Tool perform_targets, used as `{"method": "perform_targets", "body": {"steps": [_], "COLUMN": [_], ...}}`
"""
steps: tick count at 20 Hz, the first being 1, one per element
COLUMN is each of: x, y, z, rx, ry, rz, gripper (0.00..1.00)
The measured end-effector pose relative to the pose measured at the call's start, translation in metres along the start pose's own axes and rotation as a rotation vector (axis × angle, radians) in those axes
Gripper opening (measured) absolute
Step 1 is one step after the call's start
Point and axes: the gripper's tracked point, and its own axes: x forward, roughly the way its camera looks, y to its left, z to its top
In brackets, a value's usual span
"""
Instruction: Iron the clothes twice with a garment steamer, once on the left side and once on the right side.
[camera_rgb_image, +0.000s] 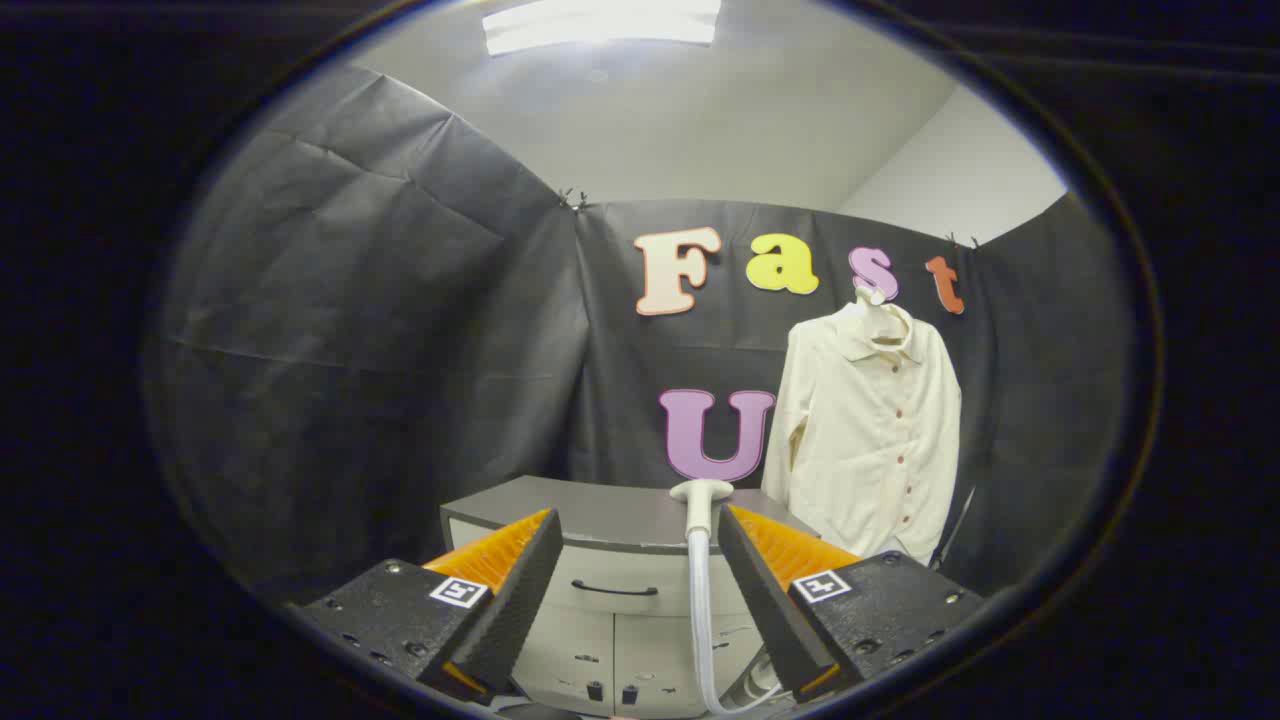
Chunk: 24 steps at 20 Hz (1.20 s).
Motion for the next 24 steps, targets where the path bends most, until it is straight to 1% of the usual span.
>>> {"method": "perform_targets", "body": {"steps": [10, 21, 24], "x": [0.005, 0.006, 0.012], "y": [0.014, 0.015, 0.015], "z": [-0.003, -0.006, -0.012], "rx": [0.004, 0.001, -0.004], "ry": [0.01, 0.012, 0.024], "rz": [0.037, 0.035, 0.038], "gripper": [0.95, 0.95, 0.95]}}
